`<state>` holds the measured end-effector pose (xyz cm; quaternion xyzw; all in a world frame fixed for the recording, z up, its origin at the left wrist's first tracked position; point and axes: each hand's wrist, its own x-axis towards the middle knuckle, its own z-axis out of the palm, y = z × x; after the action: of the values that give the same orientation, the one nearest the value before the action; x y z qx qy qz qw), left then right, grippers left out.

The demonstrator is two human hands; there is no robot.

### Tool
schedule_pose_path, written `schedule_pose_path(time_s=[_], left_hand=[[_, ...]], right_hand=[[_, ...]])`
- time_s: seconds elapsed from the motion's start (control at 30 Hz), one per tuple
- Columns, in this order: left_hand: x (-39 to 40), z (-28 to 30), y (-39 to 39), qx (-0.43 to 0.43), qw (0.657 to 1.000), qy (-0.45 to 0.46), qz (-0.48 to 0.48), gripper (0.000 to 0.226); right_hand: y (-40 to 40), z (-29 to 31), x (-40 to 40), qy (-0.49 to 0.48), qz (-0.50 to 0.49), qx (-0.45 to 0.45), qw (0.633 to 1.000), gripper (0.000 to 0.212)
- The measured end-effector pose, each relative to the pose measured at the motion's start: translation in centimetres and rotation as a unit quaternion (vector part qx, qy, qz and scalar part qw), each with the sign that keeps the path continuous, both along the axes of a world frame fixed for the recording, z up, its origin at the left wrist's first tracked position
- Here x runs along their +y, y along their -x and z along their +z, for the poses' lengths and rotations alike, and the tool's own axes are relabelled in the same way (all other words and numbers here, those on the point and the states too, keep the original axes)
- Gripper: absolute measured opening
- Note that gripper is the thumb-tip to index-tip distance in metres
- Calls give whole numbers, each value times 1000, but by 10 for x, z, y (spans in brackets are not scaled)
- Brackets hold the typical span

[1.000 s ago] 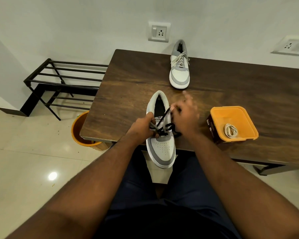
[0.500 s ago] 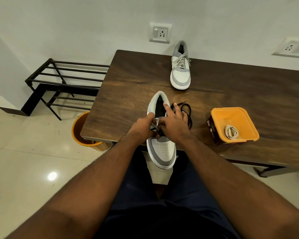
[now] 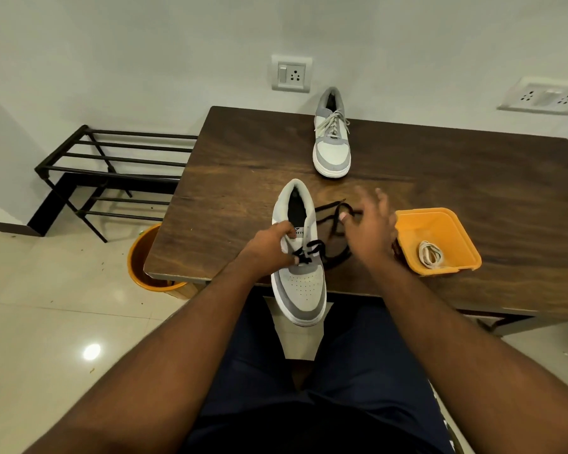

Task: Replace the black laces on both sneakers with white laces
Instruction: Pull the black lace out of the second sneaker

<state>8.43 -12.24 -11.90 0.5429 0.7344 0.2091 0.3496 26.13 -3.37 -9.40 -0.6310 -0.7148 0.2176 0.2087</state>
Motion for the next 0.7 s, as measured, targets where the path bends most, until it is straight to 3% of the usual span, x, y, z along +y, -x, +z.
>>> schedule_pose_path(time_s=[0.2,0.3,0.53,0.7], left_hand=[[11,6,-18,125,992,7,16,25],[18,6,-24,162,986,26,-12,22],[13,2,-25,100,994,-47,8,20],[-15,-5,-17,-100,984,-104,103,8]], right_hand=[[5,-45,-50,18,170,-5,985,56],[13,-55,-57,28,178,-18,983,64],[12,-62,-58,74,154,83,982,72],[10,-69,-59,106,128,100,981,78]])
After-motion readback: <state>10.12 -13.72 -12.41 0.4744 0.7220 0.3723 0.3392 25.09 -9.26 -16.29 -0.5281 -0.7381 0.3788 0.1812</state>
